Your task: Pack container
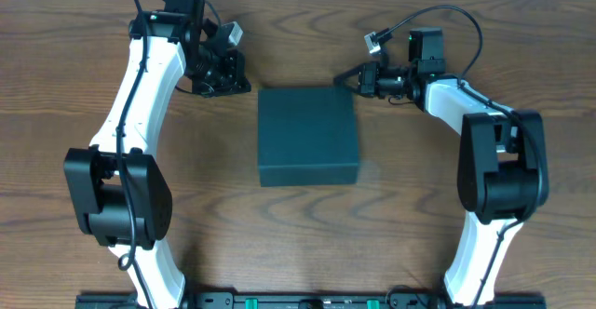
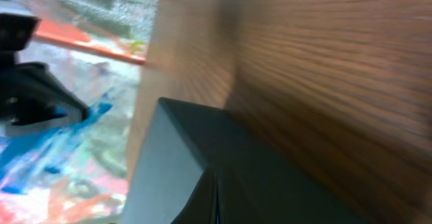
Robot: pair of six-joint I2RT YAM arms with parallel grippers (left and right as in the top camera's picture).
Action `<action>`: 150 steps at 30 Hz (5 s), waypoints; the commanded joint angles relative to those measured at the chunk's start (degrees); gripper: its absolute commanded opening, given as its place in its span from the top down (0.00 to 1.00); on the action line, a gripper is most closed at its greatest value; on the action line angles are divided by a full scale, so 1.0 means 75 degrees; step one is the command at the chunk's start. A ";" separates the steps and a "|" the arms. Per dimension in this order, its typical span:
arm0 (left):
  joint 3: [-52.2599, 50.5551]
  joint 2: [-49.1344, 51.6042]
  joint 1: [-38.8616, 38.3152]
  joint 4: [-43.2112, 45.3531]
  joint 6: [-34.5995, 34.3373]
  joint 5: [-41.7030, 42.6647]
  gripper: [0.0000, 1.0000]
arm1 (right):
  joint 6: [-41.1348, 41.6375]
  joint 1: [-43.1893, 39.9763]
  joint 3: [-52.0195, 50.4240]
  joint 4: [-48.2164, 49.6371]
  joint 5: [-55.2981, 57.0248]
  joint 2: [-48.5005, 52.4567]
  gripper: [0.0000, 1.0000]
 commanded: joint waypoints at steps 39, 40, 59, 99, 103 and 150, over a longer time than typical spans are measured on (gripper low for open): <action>-0.2480 -0.0589 -0.3238 0.1431 0.0187 -0.1122 0.94 | 0.2005 0.3972 -0.8157 0.2302 0.8195 -0.7379 0.98; -0.2480 -0.0589 -0.3238 0.1431 0.0134 -0.1122 0.94 | 0.2008 0.3972 -0.8157 0.2623 0.8192 -0.7035 0.98; -0.2445 -0.5453 -0.3037 -0.0128 -0.0271 -0.1632 0.94 | 0.1180 0.3987 -0.6918 -0.1259 0.6292 -1.0547 0.99; -0.3293 -1.1045 -0.1271 -0.1311 -0.0726 -0.3879 0.05 | 0.0822 0.3987 -0.5674 -0.5630 0.6362 -1.2525 0.01; -0.4794 -1.2354 -0.0565 -0.0481 -0.0758 -0.4639 0.05 | 0.0822 0.3987 -0.5674 -0.5633 0.6362 -1.2525 0.01; -1.2409 -1.4994 0.0478 0.4567 -0.1125 -0.5572 0.05 | 0.0822 0.3987 -0.5674 -0.5633 0.6362 -1.2525 0.01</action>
